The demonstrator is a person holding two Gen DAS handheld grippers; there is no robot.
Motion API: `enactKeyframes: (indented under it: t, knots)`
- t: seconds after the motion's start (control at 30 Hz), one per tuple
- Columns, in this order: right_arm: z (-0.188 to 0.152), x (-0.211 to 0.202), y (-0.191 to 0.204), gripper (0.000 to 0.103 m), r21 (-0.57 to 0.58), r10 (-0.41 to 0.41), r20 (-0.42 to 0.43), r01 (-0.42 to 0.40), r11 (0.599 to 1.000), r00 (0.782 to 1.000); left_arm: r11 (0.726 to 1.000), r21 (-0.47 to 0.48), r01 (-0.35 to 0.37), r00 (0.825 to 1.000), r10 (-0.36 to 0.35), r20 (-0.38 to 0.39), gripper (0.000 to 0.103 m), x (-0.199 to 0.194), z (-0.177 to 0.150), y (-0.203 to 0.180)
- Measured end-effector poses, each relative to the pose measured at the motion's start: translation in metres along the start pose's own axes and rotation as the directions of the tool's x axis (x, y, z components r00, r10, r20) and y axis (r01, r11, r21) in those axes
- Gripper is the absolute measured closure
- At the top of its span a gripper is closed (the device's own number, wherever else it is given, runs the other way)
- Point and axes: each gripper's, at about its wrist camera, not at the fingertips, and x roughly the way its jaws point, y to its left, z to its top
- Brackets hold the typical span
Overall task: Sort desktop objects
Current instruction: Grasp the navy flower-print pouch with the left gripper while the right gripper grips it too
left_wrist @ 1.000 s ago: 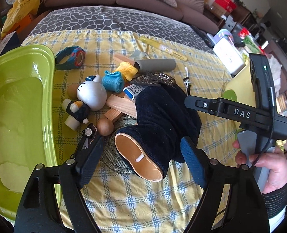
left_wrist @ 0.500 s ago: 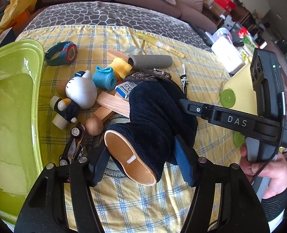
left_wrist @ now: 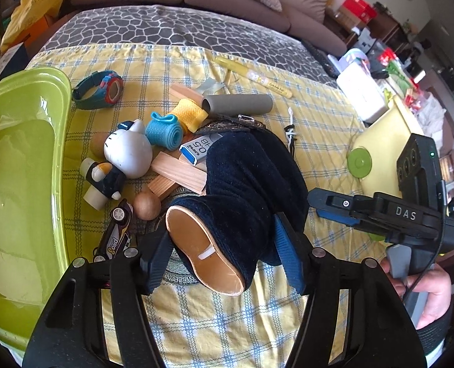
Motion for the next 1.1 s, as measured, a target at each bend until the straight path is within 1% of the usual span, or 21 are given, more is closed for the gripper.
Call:
enactKeyframes:
  t: [0.1,0.17,0.27,0.3,0.37,0.43,0.47,0.53,0.57,0.6,0.63,0.67,0.7,0.73,0.77,0.87,0.93,1.0,1.03,1.1]
  knots:
    - [-0.006,0.005,-0.002,0.029,0.068,0.120,-0.049,-0.117,0.991,0.992,1.000,-0.001,-0.004,1.000,0.004,-0.004,0.044,0.002,0.000,-0.001]
    - [-0.008,0.011,0.001,0.029,0.092,0.177,-0.064,-0.170,0.981,0.982,1.000,-0.001,-0.005,1.000,0.005,-0.007,0.044,0.003,-0.001,-0.002]
    - [-0.007,0.016,0.008,0.030,0.080,0.166,-0.067,-0.161,0.984,0.984,1.000,0.006,-0.006,1.000,0.007,-0.009,0.044,0.003,-0.002,-0.004]
    - [-0.005,0.016,0.011,0.034,0.072,0.162,-0.060,-0.158,0.985,0.985,1.000,0.011,-0.006,1.000,0.006,-0.010,0.044,0.003,-0.002,-0.005]
    - [-0.003,0.011,0.018,0.035,0.036,0.121,-0.040,-0.120,0.992,0.992,1.000,0.018,0.008,1.000,-0.007,-0.015,0.044,0.004,-0.003,-0.008]
    - [0.000,0.003,0.024,0.045,-0.012,0.062,-0.003,-0.062,0.998,0.998,0.999,0.015,0.038,0.999,-0.038,-0.018,0.044,0.003,-0.003,-0.009]
    - [0.001,-0.001,0.026,0.049,-0.028,0.049,0.012,-0.048,0.998,0.999,0.998,0.016,0.056,0.998,-0.056,-0.021,0.044,0.003,-0.004,-0.011]
    - [0.003,-0.009,0.027,0.053,-0.043,0.047,0.049,-0.045,0.998,0.998,0.997,0.032,0.071,0.997,-0.070,-0.022,0.044,0.001,-0.005,-0.016]
    - [0.005,-0.015,0.026,0.058,-0.047,0.055,0.070,-0.052,0.998,0.996,0.997,0.047,0.063,0.998,-0.062,-0.021,0.045,0.000,-0.005,-0.019]
    - [0.006,-0.020,0.027,0.064,-0.051,0.072,0.094,-0.067,0.996,0.993,0.997,0.064,0.043,0.999,-0.042,-0.012,0.044,-0.003,-0.005,-0.023]
    - [0.009,-0.025,0.027,0.069,-0.057,0.102,0.115,-0.096,0.994,0.988,0.996,0.086,0.011,1.000,-0.011,0.002,0.043,-0.007,-0.005,-0.027]
    - [0.012,-0.029,0.030,0.076,-0.062,0.130,0.128,-0.123,0.990,0.983,0.993,0.111,-0.034,0.999,0.032,0.017,0.040,-0.010,-0.006,-0.030]
    - [0.015,-0.032,0.033,0.076,-0.071,0.140,0.136,-0.132,0.989,0.981,0.987,0.138,-0.081,0.996,0.076,0.046,0.034,-0.015,-0.006,-0.033]
    - [0.017,-0.032,0.036,0.076,-0.083,0.135,0.141,-0.124,0.989,0.981,0.980,0.158,-0.120,0.991,0.110,0.072,0.030,-0.020,-0.007,-0.035]
    - [0.018,-0.032,0.039,0.076,-0.089,0.124,0.145,-0.112,0.990,0.982,0.976,0.166,-0.143,0.987,0.129,0.092,0.022,-0.025,-0.007,-0.035]
    - [0.021,-0.021,0.039,0.076,-0.063,0.106,0.123,-0.099,0.993,0.987,0.980,0.140,-0.143,0.986,0.129,0.105,0.021,-0.032,-0.005,-0.024]
    - [0.021,-0.016,0.042,0.073,-0.063,0.093,0.108,-0.087,0.994,0.990,0.984,0.106,-0.140,0.986,0.129,0.102,0.021,-0.032,-0.003,-0.012]
    - [0.017,-0.015,0.047,0.060,-0.094,0.047,0.102,-0.037,0.995,0.994,0.988,0.076,-0.135,0.987,0.127,0.101,0.021,-0.032,0.000,-0.001]
    - [0.015,-0.015,0.049,0.056,-0.112,0.018,0.107,-0.006,0.994,0.994,0.990,0.063,-0.125,0.988,0.118,0.101,0.021,-0.031,0.001,0.003]
    - [0.011,-0.016,0.050,0.040,-0.134,-0.029,0.119,0.045,0.990,0.992,0.993,0.051,-0.104,0.989,0.098,0.111,0.021,-0.030,0.004,0.007]
